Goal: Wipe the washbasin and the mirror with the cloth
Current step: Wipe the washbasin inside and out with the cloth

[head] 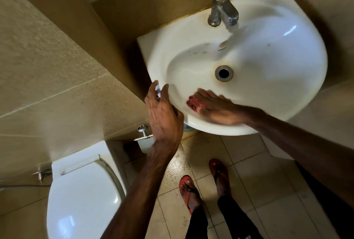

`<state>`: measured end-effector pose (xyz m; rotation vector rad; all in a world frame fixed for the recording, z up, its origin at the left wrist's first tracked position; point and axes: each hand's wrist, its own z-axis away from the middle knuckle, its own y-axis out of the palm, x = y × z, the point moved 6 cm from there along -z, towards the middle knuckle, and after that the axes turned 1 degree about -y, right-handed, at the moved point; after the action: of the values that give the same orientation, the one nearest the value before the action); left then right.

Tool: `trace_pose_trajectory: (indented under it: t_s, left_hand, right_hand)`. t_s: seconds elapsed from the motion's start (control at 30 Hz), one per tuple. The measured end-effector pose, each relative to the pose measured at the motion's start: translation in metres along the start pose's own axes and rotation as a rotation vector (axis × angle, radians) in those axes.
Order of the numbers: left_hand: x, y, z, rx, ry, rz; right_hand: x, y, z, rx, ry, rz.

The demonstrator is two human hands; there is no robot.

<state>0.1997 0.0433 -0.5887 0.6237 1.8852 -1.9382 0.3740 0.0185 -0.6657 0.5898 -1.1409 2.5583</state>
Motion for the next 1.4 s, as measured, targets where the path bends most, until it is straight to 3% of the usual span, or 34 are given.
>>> trace_pose_trajectory:
  t_s: [0.27,0.43,0.53,0.7,0.8,0.93,1.13,1.27,1.4]
  left_hand:
    - [-0.002,0.006,0.000,0.037,0.037,-0.138]
    - [-0.011,0.005,-0.004,0.051,0.093,-0.270]
    - [-0.029,0.007,-0.006,0.078,0.181,-0.365]
    - [-0.051,0.033,-0.014,0.271,0.301,-0.518]
    - [-0.057,0.036,-0.018,0.320,0.309,-0.570]
    - [-0.061,0.034,-0.021,0.335,0.331,-0.574]
    - [-0.065,0.035,-0.021,0.366,0.317,-0.524]
    - [-0.060,0.036,-0.021,0.379,0.311,-0.507]
    - [-0.058,0.032,-0.021,0.368,0.304,-0.490]
  right_hand:
    - [0.017,-0.017,-0.081,-0.365,0.048,-0.179]
    - [0.009,-0.019,-0.027,-0.254,-0.028,0.005]
    - [-0.007,-0.022,0.024,-0.094,-0.034,0.084]
    - [-0.034,-0.030,0.055,0.133,-0.032,0.072]
    - [-0.031,-0.023,0.036,0.073,-0.046,0.085]
    - [-0.028,-0.014,-0.018,-0.163,-0.023,0.099]
    - [-0.028,-0.023,-0.058,-0.316,-0.006,-0.017]
    - [-0.032,-0.019,-0.036,-0.252,-0.011,0.090]
    - [-0.037,-0.015,0.015,-0.071,-0.019,0.159]
